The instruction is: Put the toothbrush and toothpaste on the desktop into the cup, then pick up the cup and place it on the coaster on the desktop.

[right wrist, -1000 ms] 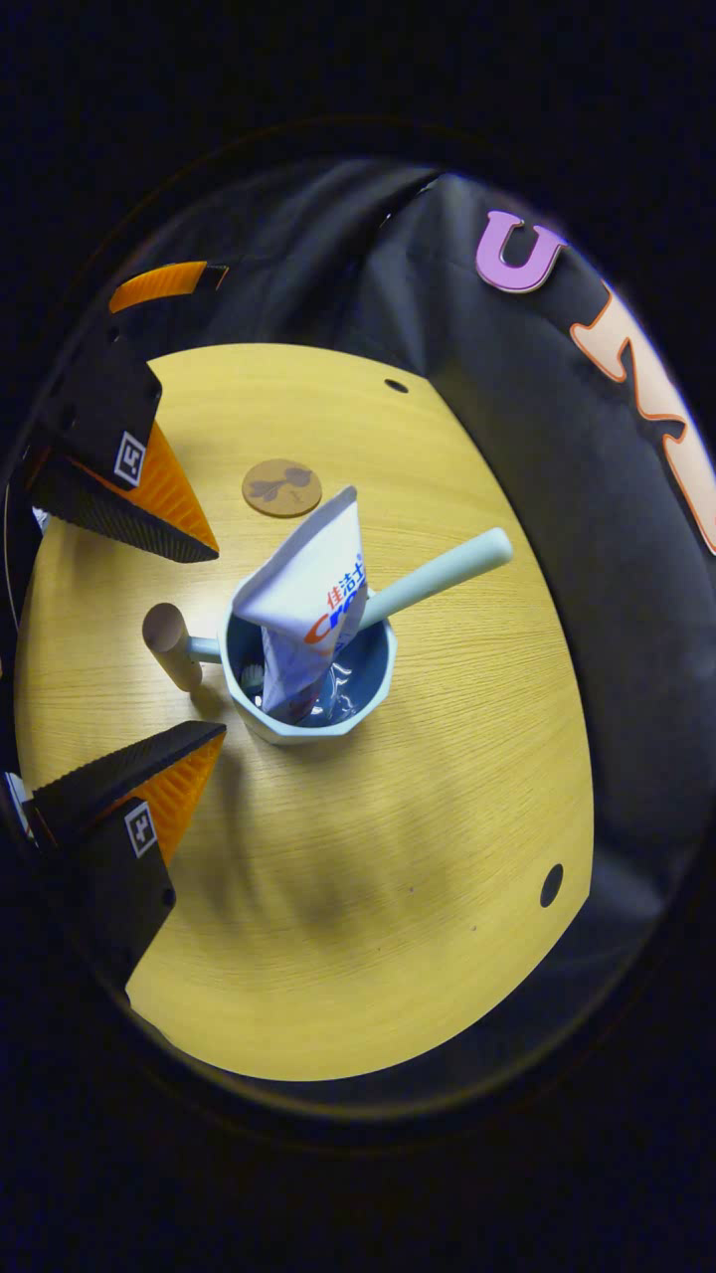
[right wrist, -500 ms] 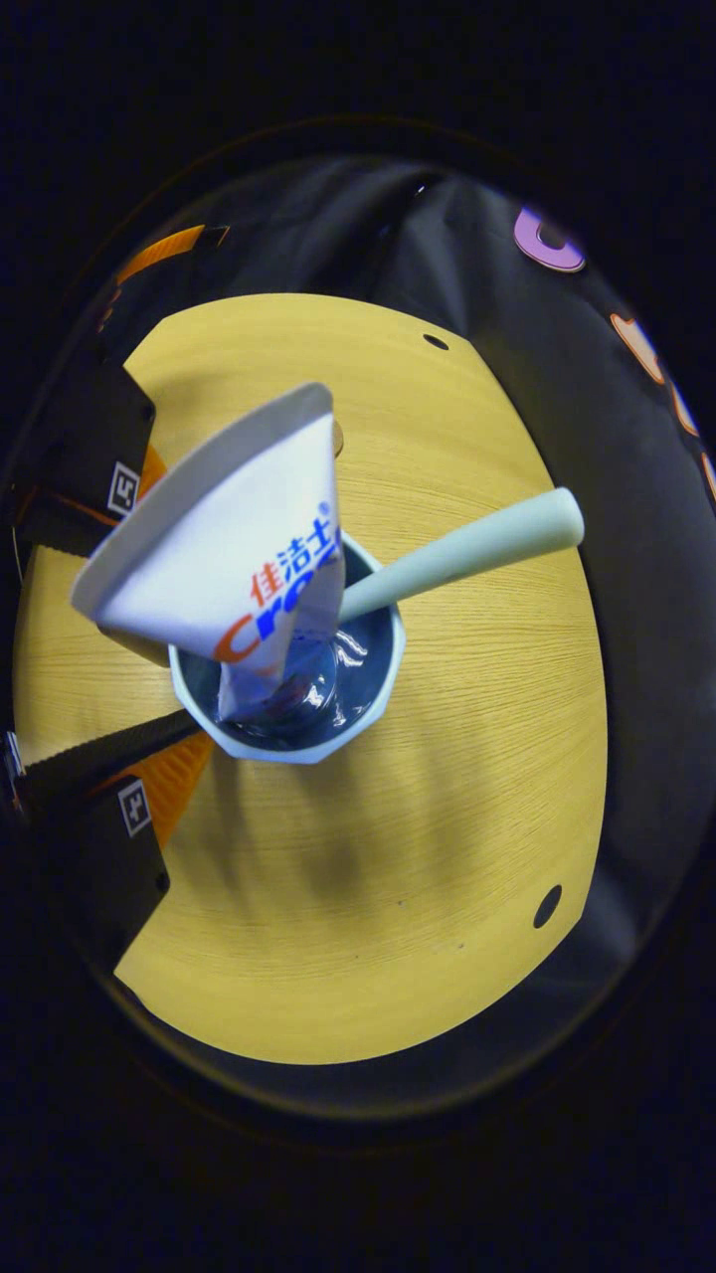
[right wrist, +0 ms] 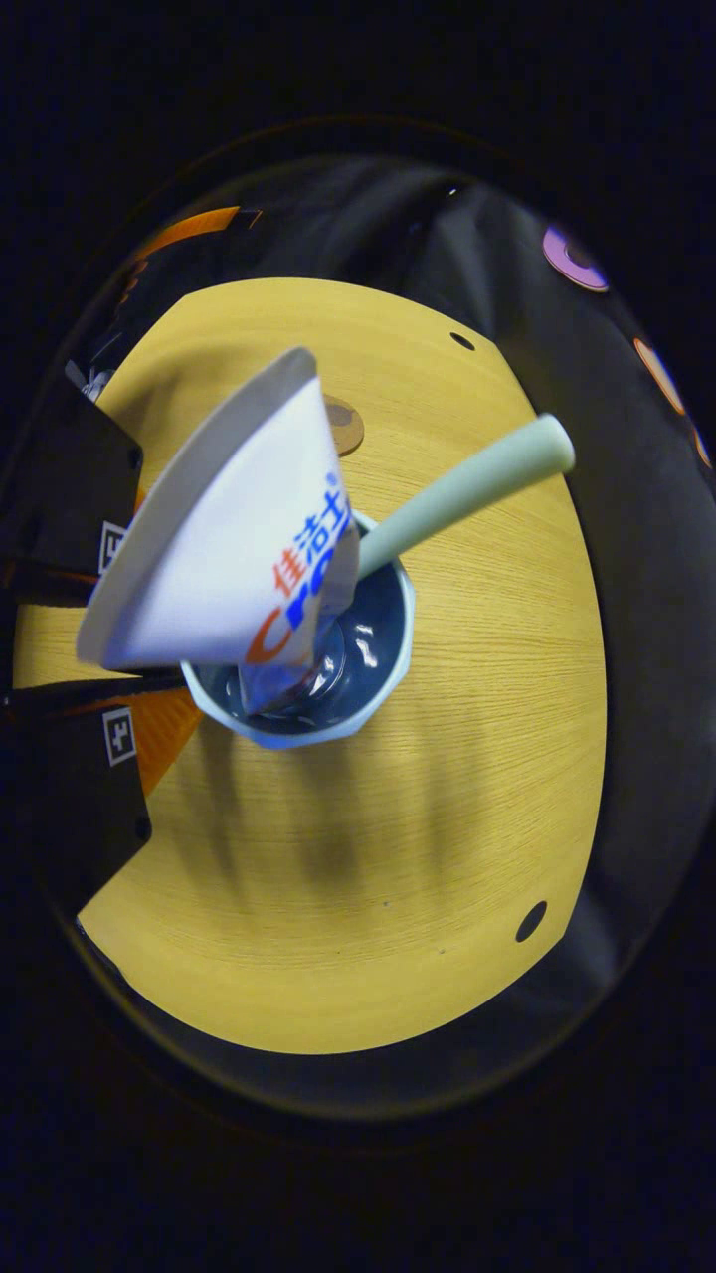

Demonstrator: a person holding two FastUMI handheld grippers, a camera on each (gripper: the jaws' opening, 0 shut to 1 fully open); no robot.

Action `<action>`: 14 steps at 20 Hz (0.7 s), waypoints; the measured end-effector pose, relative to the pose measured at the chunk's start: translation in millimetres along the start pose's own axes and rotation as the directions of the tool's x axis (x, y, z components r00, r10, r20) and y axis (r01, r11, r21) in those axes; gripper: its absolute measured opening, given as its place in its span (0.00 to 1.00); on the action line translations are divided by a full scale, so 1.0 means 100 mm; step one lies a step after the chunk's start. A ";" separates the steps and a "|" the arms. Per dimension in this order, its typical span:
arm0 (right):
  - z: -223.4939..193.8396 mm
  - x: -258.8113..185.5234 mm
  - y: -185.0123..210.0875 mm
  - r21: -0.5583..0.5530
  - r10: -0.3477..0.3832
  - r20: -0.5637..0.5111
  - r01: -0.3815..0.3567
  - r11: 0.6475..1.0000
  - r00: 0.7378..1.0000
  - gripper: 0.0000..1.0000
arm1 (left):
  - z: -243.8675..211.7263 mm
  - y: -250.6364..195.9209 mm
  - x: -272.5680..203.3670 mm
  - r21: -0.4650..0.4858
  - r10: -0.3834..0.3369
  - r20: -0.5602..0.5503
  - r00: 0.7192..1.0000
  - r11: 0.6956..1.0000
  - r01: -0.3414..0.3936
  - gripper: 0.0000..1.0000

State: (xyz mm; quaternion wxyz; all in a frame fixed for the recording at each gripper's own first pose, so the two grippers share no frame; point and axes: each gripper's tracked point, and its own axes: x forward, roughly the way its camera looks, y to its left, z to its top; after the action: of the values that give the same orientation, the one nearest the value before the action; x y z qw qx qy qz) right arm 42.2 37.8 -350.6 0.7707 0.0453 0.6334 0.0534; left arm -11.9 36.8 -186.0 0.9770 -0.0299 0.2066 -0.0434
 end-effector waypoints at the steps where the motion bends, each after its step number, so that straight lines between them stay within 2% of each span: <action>1: -0.03 0.00 0.02 0.000 -0.001 -0.006 0.001 1.000 1.000 0.33 | -0.01 0.02 0.01 0.000 0.001 -0.001 1.000 1.000 -0.001 0.95; 4: -0.02 0.00 0.07 -0.011 0.015 0.005 -0.015 1.000 1.000 0.20 | -0.01 0.04 0.01 0.001 0.005 -0.004 1.000 1.000 -0.005 0.95; 9: 0.01 0.02 0.36 -0.011 0.077 0.016 -0.077 0.997 0.997 0.20 | 0.01 0.14 -0.01 -0.002 0.027 0.005 1.000 1.000 -0.027 0.95; 14: 0.10 -0.09 0.67 -0.080 0.100 0.017 -0.098 0.992 0.995 0.19 | -0.04 0.31 -0.05 -0.022 0.060 -0.012 0.998 0.998 -0.061 0.95</action>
State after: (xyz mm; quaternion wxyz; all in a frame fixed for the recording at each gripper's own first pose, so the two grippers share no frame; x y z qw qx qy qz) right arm 48.6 102.6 -330.7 0.7750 0.0466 0.6194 0.1163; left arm -15.5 68.0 -190.2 0.9764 -0.0341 0.2131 -0.0117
